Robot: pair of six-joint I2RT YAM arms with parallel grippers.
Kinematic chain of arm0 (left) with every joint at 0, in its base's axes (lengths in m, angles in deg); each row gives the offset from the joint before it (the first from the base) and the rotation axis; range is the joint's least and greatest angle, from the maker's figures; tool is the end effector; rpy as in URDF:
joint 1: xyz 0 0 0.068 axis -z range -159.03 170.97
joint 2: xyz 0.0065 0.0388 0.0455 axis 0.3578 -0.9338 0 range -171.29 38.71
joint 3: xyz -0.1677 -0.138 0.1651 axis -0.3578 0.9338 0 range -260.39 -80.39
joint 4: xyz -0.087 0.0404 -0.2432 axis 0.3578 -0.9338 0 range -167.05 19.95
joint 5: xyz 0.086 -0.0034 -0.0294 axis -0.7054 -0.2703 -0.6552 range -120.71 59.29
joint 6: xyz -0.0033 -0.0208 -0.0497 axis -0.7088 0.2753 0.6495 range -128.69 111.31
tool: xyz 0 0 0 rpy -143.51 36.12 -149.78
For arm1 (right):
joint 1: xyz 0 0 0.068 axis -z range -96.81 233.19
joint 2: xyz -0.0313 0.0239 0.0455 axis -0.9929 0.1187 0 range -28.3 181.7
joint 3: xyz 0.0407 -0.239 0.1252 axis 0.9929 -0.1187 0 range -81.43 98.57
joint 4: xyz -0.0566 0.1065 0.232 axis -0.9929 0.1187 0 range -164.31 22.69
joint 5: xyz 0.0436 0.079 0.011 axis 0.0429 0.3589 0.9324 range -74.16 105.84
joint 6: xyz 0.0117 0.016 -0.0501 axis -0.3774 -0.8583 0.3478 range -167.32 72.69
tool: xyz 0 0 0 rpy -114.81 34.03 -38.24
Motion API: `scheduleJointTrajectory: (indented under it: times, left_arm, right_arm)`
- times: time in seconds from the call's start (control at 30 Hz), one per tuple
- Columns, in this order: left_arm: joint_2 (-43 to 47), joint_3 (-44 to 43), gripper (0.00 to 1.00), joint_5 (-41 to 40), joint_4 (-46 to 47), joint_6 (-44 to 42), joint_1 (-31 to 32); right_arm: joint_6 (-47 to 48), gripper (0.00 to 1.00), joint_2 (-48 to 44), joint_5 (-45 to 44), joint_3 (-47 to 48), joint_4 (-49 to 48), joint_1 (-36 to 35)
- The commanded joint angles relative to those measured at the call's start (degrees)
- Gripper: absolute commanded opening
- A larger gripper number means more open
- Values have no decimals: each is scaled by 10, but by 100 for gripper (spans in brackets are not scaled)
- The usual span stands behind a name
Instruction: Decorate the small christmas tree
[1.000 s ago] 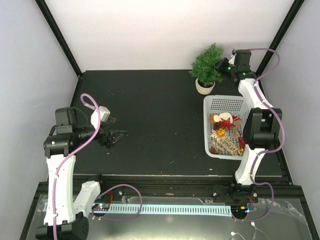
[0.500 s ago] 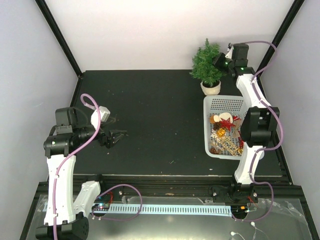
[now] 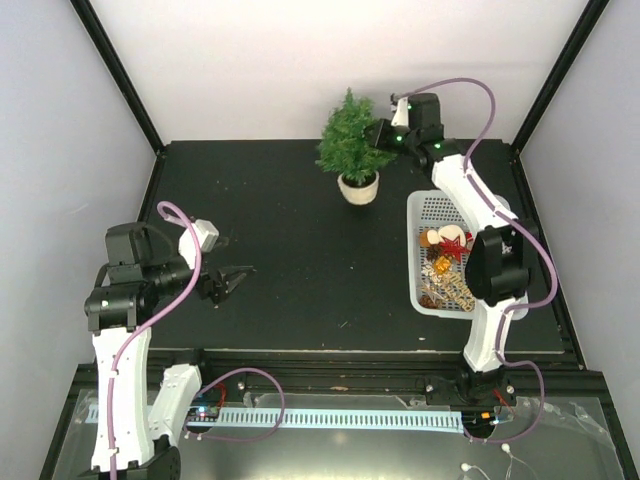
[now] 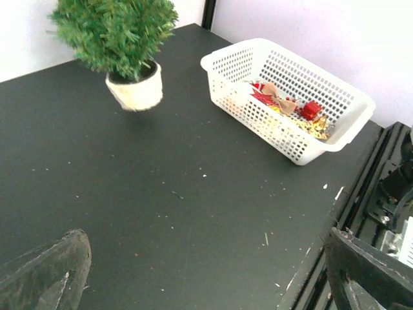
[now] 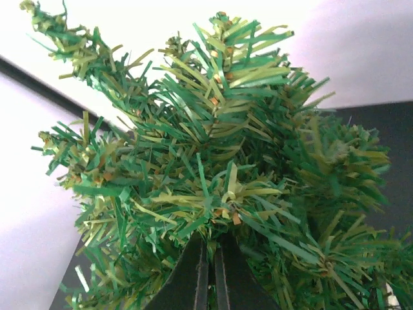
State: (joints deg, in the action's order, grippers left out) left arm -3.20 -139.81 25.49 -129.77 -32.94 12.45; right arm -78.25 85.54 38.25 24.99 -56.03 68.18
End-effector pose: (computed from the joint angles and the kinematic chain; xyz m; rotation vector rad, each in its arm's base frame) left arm 0.1118 -0.0133 0.3576 0.7355 1.8987 -0.7676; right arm 0.4541 0.1358 0.3365 0.0318 2.1012 0.8918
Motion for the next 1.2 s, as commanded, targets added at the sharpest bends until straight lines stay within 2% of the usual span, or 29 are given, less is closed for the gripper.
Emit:
scheduleJointTrajectory:
  times: [0.0,0.2,0.33,0.53,0.77,1.17]
  left_arm:
    - [22,1,99,-19,24,18,-1]
    - [53,11,99,-31,37,30,-2]
    - [62,11,99,-38,42,35,-3]
    - [69,10,99,-36,38,34,-4]
    - [72,10,99,-38,38,33,-4]
    - [90,10,99,-46,40,34,-4]
  right_arm:
    - [5,1,-91,20,-57,-53,-41]
    - [-21,1,-195,40,-209,-120,-92]
    - [-33,1,-240,42,-273,-150,-123]
    - [-46,1,-280,55,-337,-191,-164]
    - [-48,1,-287,55,-359,-207,-222]
    - [-58,1,-333,29,-450,-254,-273]
